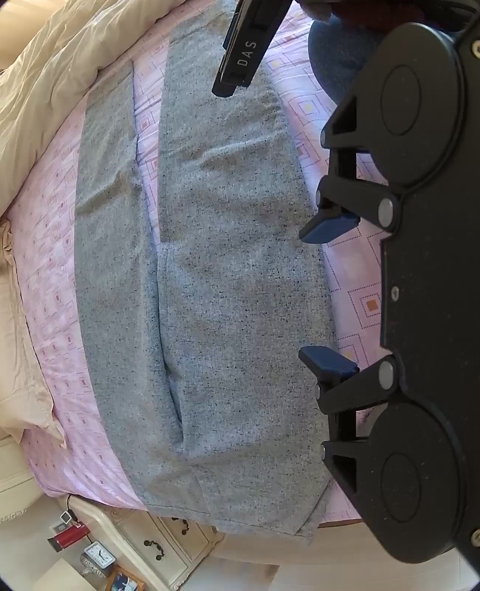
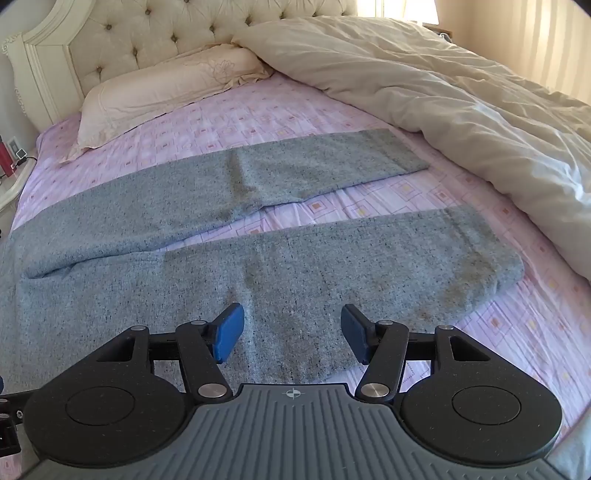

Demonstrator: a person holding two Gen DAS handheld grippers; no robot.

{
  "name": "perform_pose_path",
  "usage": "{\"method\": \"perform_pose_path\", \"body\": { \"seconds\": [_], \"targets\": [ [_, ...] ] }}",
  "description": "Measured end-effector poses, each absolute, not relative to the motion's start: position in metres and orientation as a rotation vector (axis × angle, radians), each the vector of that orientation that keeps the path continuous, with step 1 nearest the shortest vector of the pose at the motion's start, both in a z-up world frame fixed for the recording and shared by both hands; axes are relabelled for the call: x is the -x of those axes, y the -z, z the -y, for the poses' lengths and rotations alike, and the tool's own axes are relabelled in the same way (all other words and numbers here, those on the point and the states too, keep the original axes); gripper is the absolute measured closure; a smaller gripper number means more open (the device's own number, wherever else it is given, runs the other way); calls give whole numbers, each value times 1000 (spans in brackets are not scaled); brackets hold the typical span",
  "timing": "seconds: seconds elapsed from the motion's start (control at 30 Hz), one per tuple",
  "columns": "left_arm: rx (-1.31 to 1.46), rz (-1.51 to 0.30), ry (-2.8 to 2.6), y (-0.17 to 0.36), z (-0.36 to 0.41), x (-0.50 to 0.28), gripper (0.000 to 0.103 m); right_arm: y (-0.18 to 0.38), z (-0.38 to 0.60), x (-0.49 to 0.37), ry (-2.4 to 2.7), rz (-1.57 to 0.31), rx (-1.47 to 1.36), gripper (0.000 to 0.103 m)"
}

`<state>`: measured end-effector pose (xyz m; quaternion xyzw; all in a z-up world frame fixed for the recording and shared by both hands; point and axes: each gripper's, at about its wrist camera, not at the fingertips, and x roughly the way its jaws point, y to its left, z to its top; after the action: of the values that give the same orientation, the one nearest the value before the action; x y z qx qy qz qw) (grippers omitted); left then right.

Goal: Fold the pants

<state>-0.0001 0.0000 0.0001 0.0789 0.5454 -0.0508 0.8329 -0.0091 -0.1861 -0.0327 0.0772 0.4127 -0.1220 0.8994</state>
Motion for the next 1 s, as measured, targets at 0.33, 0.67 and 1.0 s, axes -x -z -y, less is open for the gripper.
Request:
{"method": "perform_pose_path", "body": {
  "seconds": [0.33,0.67,1.0],
  "targets": [
    [-167,-1153,107,1,-2,1,39,33,186,9,251,-855,-161,46],
    [-163,-1154,106,1,-2,1,39,33,185,9,252,-855,-161,46],
    [-156,-1152,106,2,-1,1,39,33,185,8,250,-856,-162,46]
  ]
}}
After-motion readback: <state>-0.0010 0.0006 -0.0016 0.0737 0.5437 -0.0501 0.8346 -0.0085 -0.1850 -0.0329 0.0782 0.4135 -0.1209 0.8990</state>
